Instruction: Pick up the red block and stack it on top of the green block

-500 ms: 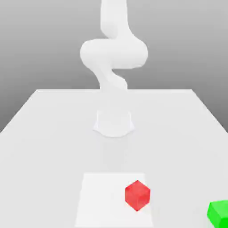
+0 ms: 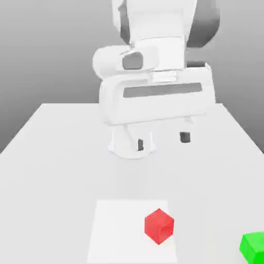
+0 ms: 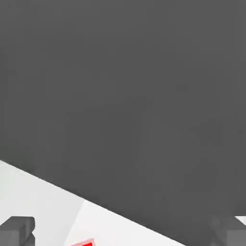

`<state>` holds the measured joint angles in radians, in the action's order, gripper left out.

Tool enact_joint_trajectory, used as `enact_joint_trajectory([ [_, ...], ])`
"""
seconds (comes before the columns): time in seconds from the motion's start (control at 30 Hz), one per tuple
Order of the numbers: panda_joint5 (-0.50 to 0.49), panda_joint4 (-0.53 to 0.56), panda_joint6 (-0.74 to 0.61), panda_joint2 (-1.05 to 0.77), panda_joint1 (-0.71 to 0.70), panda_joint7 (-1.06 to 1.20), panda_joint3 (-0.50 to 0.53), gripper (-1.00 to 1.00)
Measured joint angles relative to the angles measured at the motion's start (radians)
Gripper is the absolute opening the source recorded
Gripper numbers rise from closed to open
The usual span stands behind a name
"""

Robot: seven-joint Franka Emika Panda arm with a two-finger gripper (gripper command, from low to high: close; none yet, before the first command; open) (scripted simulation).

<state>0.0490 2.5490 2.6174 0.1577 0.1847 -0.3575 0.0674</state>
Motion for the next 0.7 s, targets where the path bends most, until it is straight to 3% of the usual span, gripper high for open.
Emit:
enact_joint_trajectory([
  [0.2, -0.025, 0.085, 0.109, -0.216, 0.025, 0.120, -0.015, 0.00],
  [0.4, -0.010, 0.073, 0.280, -0.432, 0.014, 0.157, -0.031, 0.00],
  [0.43, -0.007, 0.070, 0.300, -0.457, 0.011, 0.159, -0.035, -1.00],
  [0.7, -0.014, 0.074, 0.279, -0.432, 0.011, 0.154, -0.034, -1.00],
])
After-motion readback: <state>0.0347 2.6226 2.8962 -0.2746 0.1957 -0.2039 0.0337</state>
